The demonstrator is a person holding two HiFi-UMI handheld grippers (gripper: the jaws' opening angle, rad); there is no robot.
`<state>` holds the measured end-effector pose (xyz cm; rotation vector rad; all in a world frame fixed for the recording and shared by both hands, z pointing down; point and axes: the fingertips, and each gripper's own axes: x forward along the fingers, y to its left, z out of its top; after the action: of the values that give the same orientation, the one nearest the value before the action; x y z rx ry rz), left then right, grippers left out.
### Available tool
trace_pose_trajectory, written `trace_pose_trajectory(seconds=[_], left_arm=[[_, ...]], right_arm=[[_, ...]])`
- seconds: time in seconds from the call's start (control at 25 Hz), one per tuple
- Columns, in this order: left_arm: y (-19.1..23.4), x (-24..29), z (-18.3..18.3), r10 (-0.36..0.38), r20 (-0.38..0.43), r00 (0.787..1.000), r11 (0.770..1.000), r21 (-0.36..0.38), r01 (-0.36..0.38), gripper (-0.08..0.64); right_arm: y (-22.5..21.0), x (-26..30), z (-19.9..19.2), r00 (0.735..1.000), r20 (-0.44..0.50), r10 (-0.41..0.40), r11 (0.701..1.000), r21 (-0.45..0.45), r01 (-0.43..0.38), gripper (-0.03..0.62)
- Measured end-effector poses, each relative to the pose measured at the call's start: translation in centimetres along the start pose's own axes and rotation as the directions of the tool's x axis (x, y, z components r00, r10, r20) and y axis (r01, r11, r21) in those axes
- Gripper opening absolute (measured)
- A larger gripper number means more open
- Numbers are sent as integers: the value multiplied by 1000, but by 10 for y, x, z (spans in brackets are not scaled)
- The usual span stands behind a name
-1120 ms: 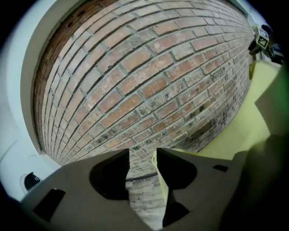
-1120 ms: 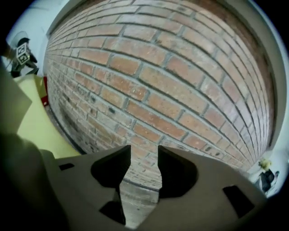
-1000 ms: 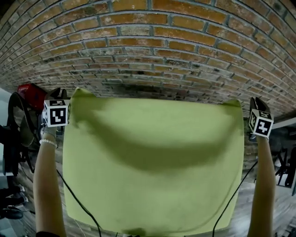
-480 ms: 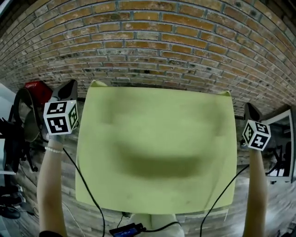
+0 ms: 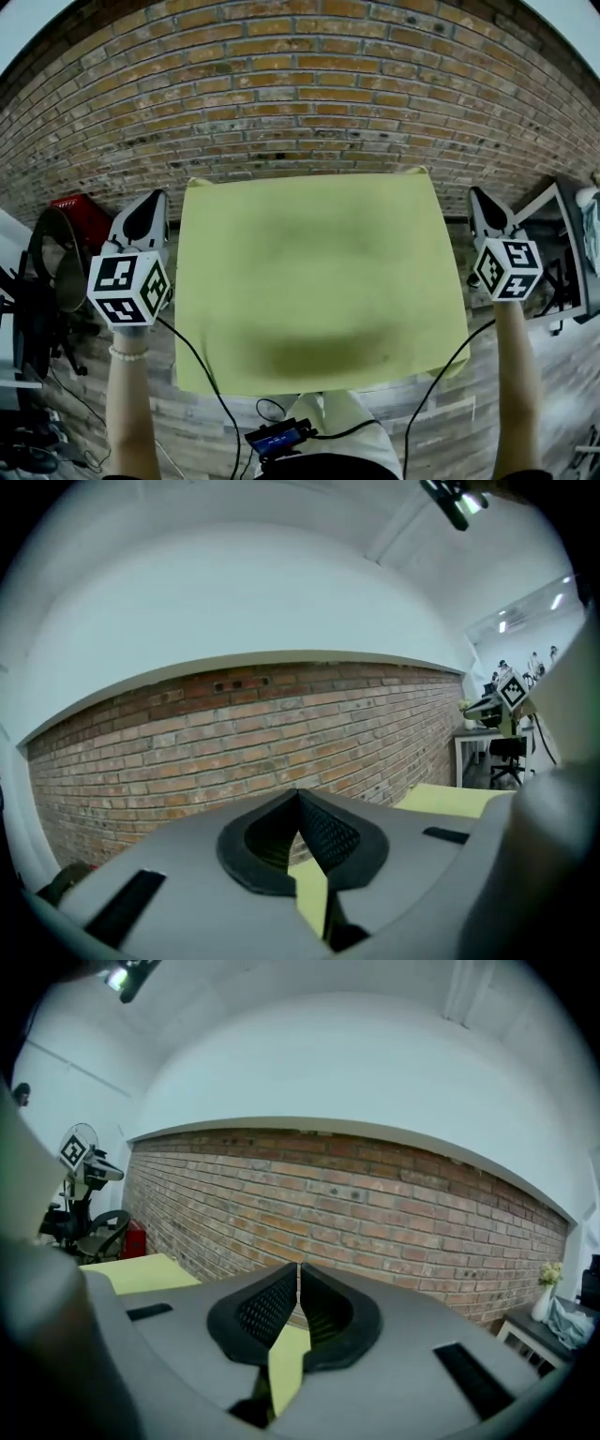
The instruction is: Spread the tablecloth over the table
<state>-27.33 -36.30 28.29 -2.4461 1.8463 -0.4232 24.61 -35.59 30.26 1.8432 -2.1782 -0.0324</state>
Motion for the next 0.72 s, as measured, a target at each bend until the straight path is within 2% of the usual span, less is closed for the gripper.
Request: trace_pose_trajectory(seconds=[0.12,0.28,0.52,0.64,0.72], left_arm=[[-29,-32,22,-36,65,997,999,39,33,14],[-83,-66,43,-89,117,989,990,119,75,14],[-142,-112,62,-205,151,967,979,47,200,14],[-161,-123,65,-225,149,963,974,-6,228,14],[-171,-129,62,-221,140,965,974,-11,225,14]], right_arm=[[26,-32,15,999,27,44,998,-38,-43,38],[54,-69,29,991,50,123,992,-25,-122,38],[84,-123,48,976,87,200,975,-113,-190,38],[86,-140,55,973,110,204,973,-134,-189,38],[90,-148,56,972,117,204,970,-161,-184,38]])
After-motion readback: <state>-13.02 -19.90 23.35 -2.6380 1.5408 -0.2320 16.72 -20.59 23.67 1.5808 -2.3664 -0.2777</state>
